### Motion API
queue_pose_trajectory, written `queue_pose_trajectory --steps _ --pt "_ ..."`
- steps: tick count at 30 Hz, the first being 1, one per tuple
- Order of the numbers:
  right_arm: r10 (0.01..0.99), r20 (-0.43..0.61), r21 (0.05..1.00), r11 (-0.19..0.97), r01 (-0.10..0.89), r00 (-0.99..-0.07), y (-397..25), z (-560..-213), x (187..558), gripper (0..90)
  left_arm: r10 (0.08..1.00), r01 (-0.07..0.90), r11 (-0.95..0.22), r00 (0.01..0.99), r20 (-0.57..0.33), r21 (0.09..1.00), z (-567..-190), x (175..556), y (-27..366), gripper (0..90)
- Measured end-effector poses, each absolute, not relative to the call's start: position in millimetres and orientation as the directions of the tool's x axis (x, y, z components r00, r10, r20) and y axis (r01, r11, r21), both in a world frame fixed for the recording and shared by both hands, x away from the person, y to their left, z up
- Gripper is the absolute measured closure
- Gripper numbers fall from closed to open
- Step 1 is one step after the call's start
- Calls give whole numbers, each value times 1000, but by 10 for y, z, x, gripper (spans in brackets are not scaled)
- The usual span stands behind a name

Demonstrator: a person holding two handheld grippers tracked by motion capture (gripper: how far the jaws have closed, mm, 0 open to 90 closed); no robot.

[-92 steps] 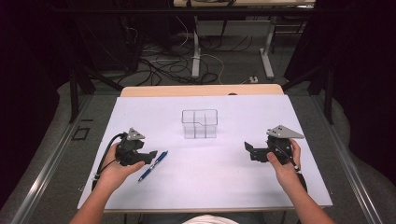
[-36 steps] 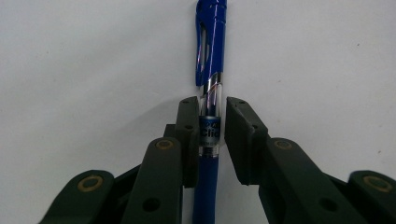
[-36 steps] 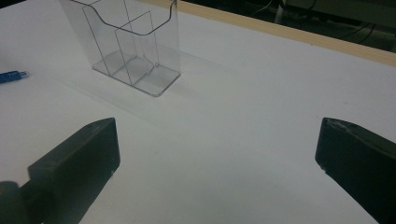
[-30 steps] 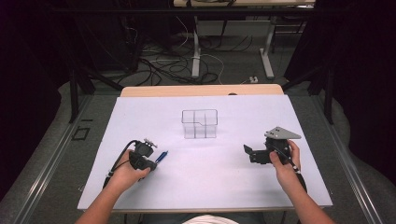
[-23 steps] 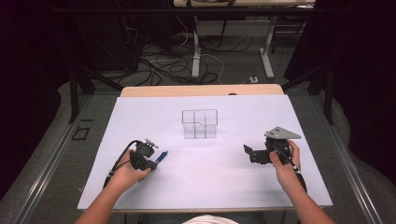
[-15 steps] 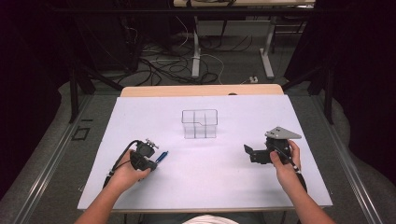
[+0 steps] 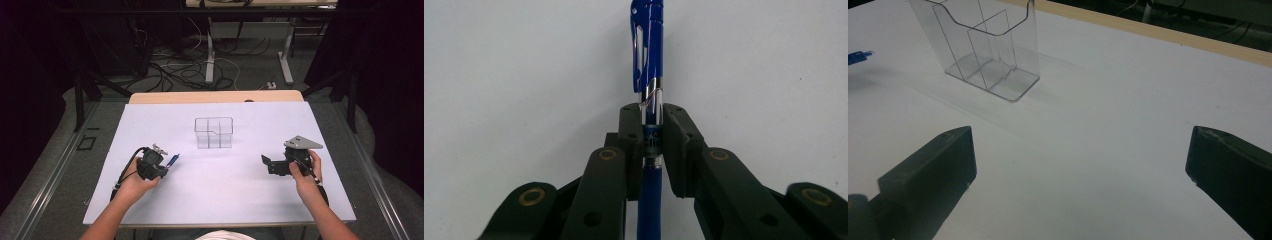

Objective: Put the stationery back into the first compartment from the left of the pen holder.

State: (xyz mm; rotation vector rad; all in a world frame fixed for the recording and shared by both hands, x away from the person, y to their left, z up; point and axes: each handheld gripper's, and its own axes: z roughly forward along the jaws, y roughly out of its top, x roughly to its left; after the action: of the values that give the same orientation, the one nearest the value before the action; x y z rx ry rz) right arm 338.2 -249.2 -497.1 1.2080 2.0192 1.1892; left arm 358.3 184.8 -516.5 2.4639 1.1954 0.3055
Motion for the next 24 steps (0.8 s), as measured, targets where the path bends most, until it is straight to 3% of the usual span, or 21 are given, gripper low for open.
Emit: queue_pose_trajectory --steps 11,24 --pt "875 7 872 231 431 -484 -2491 -4972 3387 0 789 655 -543 612 52 526 -5031 3608 1850 799" --pt "876 6 871 232 433 -482 -2493 -4971 3387 0 750 528 -594 636 181 607 -4750 3581 1734 799"
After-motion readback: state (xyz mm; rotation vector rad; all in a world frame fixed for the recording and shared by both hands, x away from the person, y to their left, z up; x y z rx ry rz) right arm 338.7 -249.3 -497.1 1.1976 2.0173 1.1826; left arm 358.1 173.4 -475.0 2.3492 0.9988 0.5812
